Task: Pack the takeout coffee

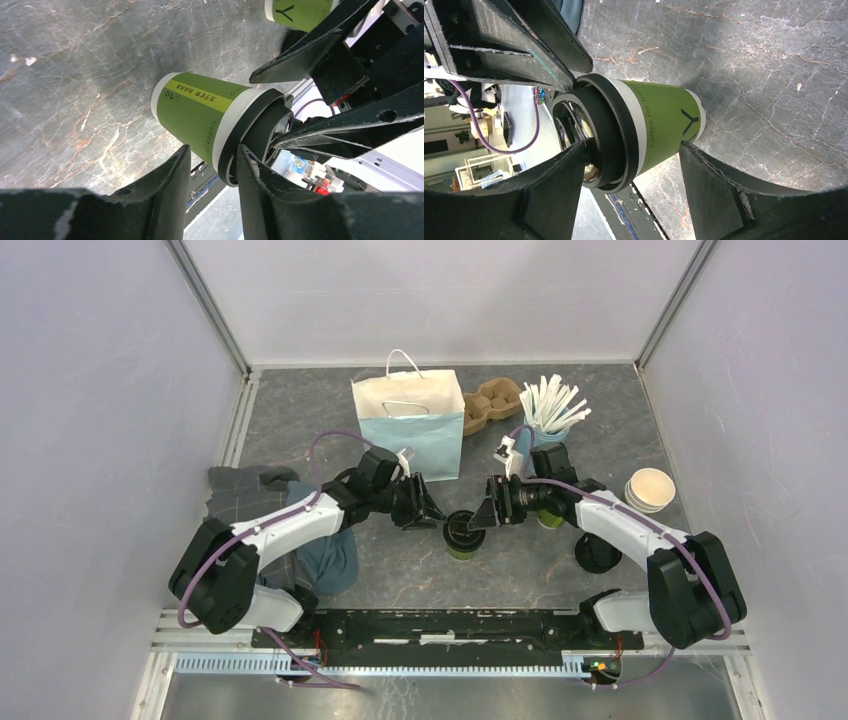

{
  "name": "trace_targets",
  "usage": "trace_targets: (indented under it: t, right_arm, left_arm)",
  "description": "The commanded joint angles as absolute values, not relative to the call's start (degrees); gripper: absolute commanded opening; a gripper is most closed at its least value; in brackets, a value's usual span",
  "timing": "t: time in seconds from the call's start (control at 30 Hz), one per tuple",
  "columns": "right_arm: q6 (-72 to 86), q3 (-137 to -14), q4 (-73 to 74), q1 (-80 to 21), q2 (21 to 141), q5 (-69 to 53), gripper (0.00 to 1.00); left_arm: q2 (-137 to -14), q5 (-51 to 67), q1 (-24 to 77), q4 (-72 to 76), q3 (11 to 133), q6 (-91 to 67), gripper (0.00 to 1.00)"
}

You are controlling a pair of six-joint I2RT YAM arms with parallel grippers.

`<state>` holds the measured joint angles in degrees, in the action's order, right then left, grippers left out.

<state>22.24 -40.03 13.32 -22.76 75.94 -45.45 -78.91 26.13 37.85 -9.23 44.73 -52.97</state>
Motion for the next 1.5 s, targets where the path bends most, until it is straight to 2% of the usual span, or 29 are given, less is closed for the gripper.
trace_targets:
  t: [0.0,0.3,0.57,0.83,1.0,1.1,1.23,1.37,1.47]
  right_arm:
    - [21.23,-38.41,11.26,-22.70,75.98,-45.27,0.74]
    - [20.99,-30.64,11.42,-22.37,76.91,-36.81,0.71]
    - [19.31,-23.19,7.77,-21.61,83.24,-29.95,0.71]
    - [18.32,-24.04,8.91,-21.07,88.92,-21.97,0.70]
    - [17.50,-22.70,9.31,-20.99,87.60,-22.86,0.70]
    - [16.70,-24.60,11.77,-21.00,83.54,-27.98,0.71]
    - [15.53,-30.01,15.44,-21.02,78.06,-36.96,0.76]
    - [13.16,-35.21,18.81,-21.02,76.30,-41.10,0.80]
    - [10.70,-39.02,21.72,-20.94,77.28,-43.31,0.82]
  left_arm:
    - [-81.16,26.34,38.58,-7.84,45.54,-52.92,0.43]
    - [-82.54,18.50,40.26,-15.30,38.89,-52.65,0.31]
    - [-86.64,11.81,41.40,-18.63,33.19,-51.29,0.27]
    - [-92.18,5.37,43.16,-19.92,32.26,-51.17,0.25]
    - [-91.12,4.69,45.61,-20.79,31.42,-51.77,0.23]
    - [-84.36,5.29,46.79,-21.40,32.80,-51.15,0.26]
    - [-75.02,7.61,46.85,-23.36,38.72,-49.53,0.37]
    - [-71.23,8.90,46.85,-23.39,44.00,-50.23,0.47]
    - [-70.74,9.78,46.85,-23.57,45.94,-50.70,0.49]
